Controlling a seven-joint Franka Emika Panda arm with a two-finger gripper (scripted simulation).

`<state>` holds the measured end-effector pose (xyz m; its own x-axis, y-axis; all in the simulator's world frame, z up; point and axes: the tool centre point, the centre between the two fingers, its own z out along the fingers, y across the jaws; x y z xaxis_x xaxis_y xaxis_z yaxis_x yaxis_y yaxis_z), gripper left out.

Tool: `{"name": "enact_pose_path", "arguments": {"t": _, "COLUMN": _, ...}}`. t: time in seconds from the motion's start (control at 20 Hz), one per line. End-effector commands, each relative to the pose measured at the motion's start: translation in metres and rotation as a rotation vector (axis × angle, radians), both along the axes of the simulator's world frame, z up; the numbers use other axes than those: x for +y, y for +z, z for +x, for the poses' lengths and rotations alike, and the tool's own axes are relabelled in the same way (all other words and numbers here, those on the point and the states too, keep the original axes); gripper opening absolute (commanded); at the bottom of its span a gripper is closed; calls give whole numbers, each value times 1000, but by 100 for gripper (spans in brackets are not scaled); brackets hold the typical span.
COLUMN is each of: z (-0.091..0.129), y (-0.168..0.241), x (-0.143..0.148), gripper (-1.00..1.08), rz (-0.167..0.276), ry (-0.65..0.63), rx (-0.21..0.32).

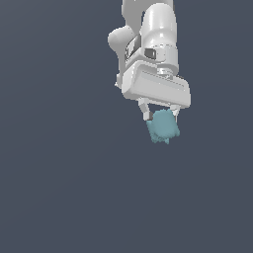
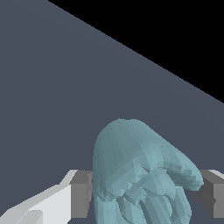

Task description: Pick up the object and move it to a goal position.

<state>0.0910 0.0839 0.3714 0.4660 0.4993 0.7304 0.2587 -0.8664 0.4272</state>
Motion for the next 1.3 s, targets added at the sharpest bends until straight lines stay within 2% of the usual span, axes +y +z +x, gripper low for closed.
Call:
{"name": "enact_pose_path", "arguments": {"t": 0.0, "z": 0, "y": 10, "x": 2, "gripper": -100, "rz": -1, "ry": -1, "rx": -28}}
{"name": "enact_pose_path", "arguments": {"t": 0.95, "z": -14, "y": 99, "x": 25, "gripper": -100, "rz": -10, "ry": -13, "rx": -275}}
{"name": "enact_pose_path", "arguments": {"t": 1.25, "z": -20, "y": 121, "x": 31, "gripper": -100, "rz": -13, "ry": -16, "rx": -339}}
